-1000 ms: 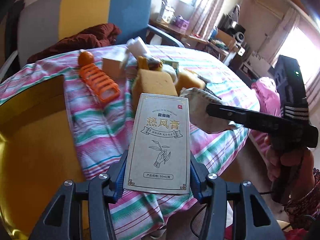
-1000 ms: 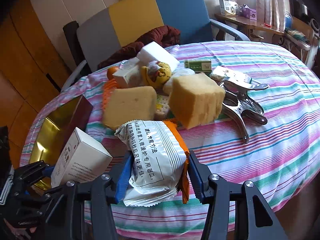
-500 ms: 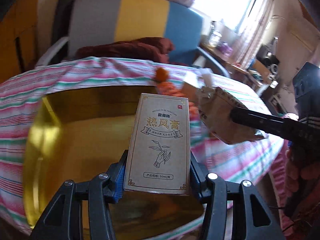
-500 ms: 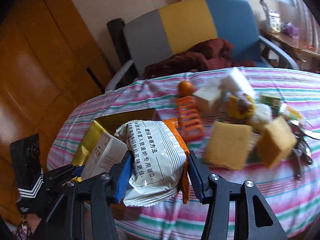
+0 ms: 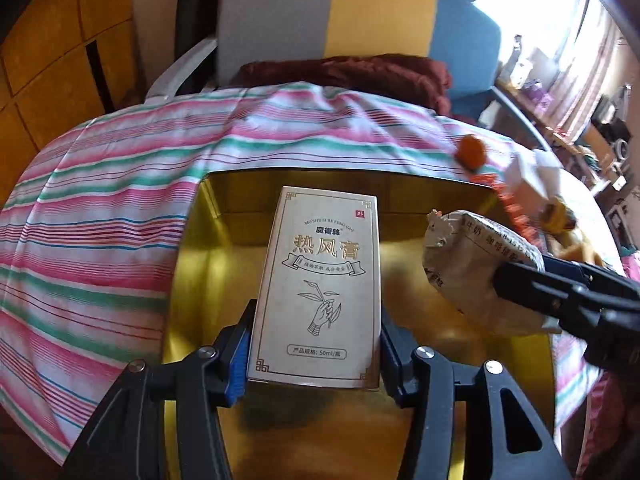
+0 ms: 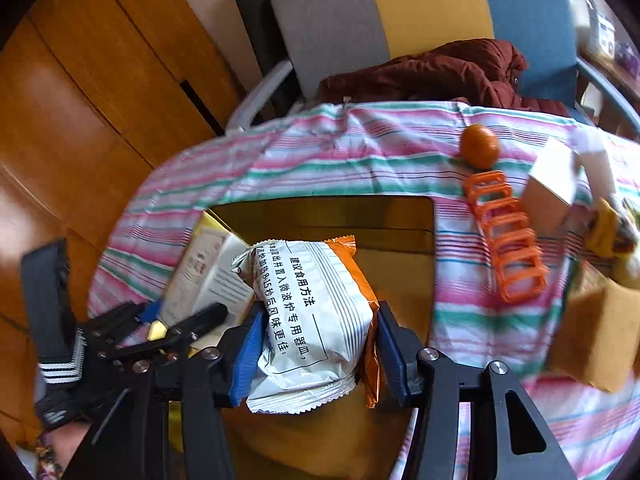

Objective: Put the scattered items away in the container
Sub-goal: 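Carry both items into the gold tin and open both tools to release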

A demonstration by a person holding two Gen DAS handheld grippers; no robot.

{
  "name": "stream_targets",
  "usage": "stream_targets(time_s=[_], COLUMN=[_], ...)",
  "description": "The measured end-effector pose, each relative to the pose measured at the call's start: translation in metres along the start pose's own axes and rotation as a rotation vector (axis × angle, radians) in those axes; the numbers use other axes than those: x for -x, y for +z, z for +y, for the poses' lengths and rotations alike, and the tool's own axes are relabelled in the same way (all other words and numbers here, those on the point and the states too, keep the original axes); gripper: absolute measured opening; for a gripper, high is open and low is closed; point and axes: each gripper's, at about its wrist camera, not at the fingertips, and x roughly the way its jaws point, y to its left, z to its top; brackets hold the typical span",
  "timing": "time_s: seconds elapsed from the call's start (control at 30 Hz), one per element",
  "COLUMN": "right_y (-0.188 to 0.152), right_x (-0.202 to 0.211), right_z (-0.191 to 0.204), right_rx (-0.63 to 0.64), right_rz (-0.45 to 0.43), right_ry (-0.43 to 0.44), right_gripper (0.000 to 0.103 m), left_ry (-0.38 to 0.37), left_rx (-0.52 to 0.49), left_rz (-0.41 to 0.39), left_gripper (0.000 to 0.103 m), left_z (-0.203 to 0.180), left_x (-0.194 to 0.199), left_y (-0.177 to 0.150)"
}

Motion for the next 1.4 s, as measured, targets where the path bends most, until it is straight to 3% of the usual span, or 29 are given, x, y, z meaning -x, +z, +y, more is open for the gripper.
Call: stream_targets(time_s=[0.13, 0.23, 0.37, 0.5, 0.57, 0.67, 0.73, 0.83, 1.0, 1.1, 1.2, 1.27, 1.4], right_y=[0.01, 0.015, 0.01, -0.001, -0.006, -0.008, -0.009, -0.009, -0.001, 0.005, 0.009, 0.008, 0.009], right_x=[-0.026, -0.042, -0.029, -0.018, -0.019, -0.029, -0.038, -0.052, -0.065, -0.07, -0.075, -0.069, -0.047], right_z=[0.017, 0.023, 0.029, 0.027, 0.023, 0.018, 0.014, 0.014, 0.037, 0.054, 0.063, 0.058, 0.031], right_rx=[-0.004, -0.042, -0.03, 0.001, -0.008, -0.013, -0.044, -0.062, 0.011, 0.112, 0.187, 0.153, -0.02], right_rz=[-0.017, -0.037, -0.085, -0.089, -0.056, -0.013, 0.023, 0.05, 0.005, -0.031, -0.013, -0.01, -0.08], right_ry=[-0.051, -0.026, 0.071, 0.057, 0.047, 0.032, 0.07, 0.116, 0.131, 0.081, 0.112, 0.135, 0.141], right_gripper=[0.055, 0.062, 0.069, 0.071, 0.069, 0.057, 0.047, 0.04, 0.039, 0.039, 0.04, 0.044, 0.05], left_ry=[0.056, 0.064, 0.034, -0.008, -0.017, -0.019, -0.033, -0.053, -0.061, -0.068, -0.06, -0.023, -0.033], left_rx=[0.03, 0.044, 0.05, 0.094, 0.139, 0.194, 0.215, 0.232, 0.223, 0.226, 0.228, 0.241, 0.289], left_rz=[0.045, 0.078, 0.041, 0.005, -0.007, -0.047, -0.055, -0.07, -0.088, -0.093, -0.088, -0.087, -0.083], left_gripper=[0.054, 0.054, 0.055, 0.055, 0.055, 0.055, 0.055, 0.055, 0.055, 0.055, 0.055, 0.055, 0.055], left_z=[0.013, 0.019, 0.028, 0.039, 0.045, 0.051, 0.052, 0.051, 0.043, 0.041, 0.041, 0.046, 0.054], left_x=[-0.019, -0.021, -0.001, 0.018, 0.024, 0.032, 0.033, 0.034, 0.035, 0.035, 0.034, 0.034, 0.032], left_y=[0.014, 0.014, 0.009, 0.0, -0.005, -0.015, -0.021, -0.03, -0.042, -0.046, -0.047, -0.045, -0.041])
